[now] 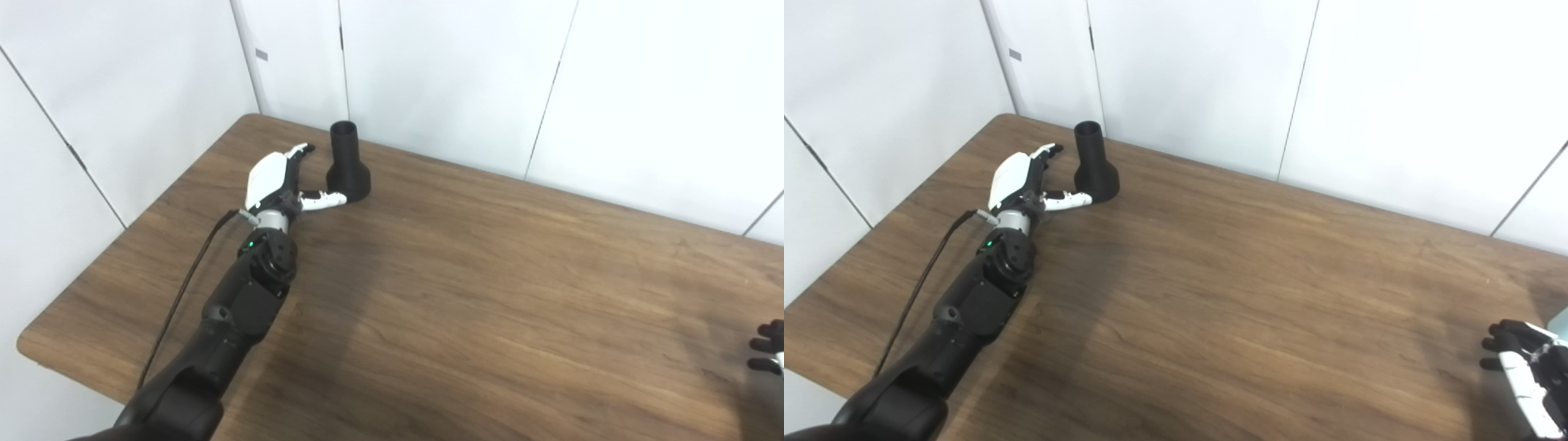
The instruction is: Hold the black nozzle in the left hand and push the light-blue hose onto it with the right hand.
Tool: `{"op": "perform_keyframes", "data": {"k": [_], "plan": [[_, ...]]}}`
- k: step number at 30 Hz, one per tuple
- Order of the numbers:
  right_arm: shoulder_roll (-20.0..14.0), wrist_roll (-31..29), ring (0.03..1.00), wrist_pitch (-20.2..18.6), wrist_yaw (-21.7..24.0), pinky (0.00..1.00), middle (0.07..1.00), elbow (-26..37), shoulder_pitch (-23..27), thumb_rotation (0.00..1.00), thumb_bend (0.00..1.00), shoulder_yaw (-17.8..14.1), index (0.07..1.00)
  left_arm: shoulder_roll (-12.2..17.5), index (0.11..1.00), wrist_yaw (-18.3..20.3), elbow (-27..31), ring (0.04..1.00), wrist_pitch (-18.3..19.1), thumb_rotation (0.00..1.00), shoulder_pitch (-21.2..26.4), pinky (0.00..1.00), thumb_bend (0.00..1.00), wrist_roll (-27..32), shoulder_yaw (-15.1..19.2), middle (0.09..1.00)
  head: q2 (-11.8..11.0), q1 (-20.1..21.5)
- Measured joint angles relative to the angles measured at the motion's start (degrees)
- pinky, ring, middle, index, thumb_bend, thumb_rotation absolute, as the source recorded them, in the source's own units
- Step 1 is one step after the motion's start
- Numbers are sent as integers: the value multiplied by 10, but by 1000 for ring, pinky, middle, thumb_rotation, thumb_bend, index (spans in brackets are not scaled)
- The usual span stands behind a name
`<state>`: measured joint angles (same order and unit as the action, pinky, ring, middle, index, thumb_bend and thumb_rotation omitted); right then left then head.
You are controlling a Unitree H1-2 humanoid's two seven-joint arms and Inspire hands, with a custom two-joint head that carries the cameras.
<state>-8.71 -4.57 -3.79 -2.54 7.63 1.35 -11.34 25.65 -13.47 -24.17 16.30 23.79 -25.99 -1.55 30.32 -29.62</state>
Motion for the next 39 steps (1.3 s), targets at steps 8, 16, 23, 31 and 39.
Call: {"op": "perform_keyframes", "data": {"k": [8, 16, 23, 31, 39], "plan": [[0, 3, 559, 0, 0, 430, 587, 1, -3, 512, 636, -1, 544, 3, 840, 20, -15, 796, -8, 352, 9, 651, 1000, 1, -15, 849, 1, 6], [2, 3, 547, 0, 0, 419, 576, 9, -6, 510, 669, -1, 531, 10, 825, 49, -11, 751, -11, 374, 12, 587, 1000, 12, -18, 803, 4, 13], [3, 4, 542, 0, -1, 416, 571, 13, -9, 505, 686, -1, 526, 12, 826, 54, -10, 752, -11, 365, 13, 594, 1000, 14, -21, 804, 6, 17], [3, 8, 536, 0, -1, 409, 569, 21, -12, 510, 702, -1, 523, 14, 827, 54, -10, 771, -11, 345, 13, 630, 1000, 14, -29, 810, 8, 22], [5, 7, 533, 0, 0, 403, 567, 23, -14, 511, 704, -1, 523, 23, 829, 55, -12, 806, -10, 345, 14, 673, 1000, -3, -57, 849, 9, 25]]}}
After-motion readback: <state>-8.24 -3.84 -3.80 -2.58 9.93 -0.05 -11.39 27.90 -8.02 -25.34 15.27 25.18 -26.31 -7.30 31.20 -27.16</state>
